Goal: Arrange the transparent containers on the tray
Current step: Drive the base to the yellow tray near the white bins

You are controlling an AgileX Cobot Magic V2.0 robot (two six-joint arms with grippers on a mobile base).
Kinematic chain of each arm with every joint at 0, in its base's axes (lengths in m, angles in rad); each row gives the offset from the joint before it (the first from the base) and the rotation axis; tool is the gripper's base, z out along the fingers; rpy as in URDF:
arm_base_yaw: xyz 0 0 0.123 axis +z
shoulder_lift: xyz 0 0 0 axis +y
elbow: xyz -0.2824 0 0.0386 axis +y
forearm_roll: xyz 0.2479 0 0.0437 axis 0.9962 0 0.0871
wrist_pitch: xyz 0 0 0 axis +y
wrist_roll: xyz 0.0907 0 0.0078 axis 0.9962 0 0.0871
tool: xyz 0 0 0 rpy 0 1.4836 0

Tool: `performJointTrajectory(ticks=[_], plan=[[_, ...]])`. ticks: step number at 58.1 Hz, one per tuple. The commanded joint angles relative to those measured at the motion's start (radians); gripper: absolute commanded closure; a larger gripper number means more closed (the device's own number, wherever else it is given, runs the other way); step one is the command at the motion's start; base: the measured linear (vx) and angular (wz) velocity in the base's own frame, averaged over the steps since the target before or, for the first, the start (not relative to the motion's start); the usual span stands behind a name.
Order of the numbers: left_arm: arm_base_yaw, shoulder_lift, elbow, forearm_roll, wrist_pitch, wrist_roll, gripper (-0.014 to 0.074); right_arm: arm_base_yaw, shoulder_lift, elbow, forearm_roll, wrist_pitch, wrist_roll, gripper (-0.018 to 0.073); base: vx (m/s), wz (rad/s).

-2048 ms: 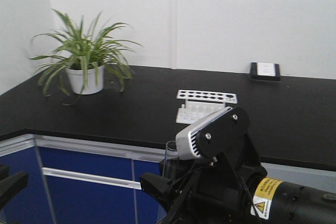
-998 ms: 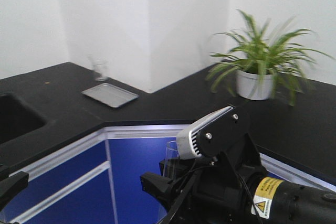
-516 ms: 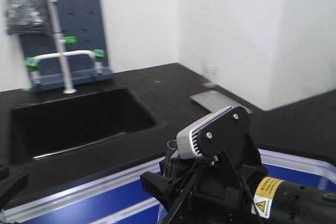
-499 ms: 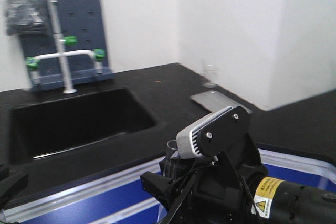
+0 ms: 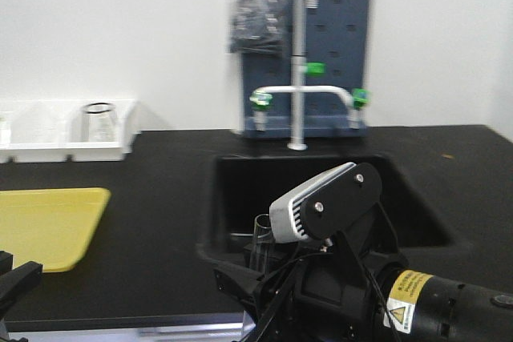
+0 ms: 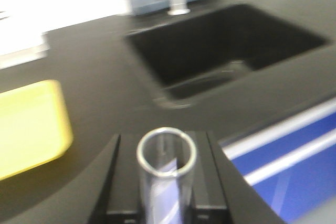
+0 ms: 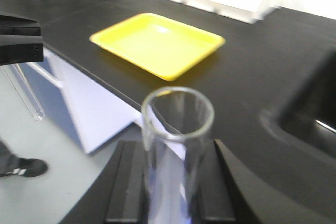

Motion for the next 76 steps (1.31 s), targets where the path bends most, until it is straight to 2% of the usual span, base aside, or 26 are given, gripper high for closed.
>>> performJointTrajectory(ticks=[1,37,76], plan=[[-0.004,-0.006,-0.036,-0.003,-0.078,-0.008,0.0531,-0.005,-0.027,-0.034,-0.006,-0.085,-0.008,0.054,0.22,0.81],[-0.004,-0.006,-0.036,-0.003,-0.078,-0.008,0.0531,-0.005,-0.027,-0.034,-0.006,-0.085,-0.009,0.054,0.23,0.56],[-0.004,-0.006,-0.036,-0.003,-0.078,-0.008,0.0531,-0.005,-0.027,-0.034,-0.007,-0.085,-0.008,0.054,0.22,0.19]])
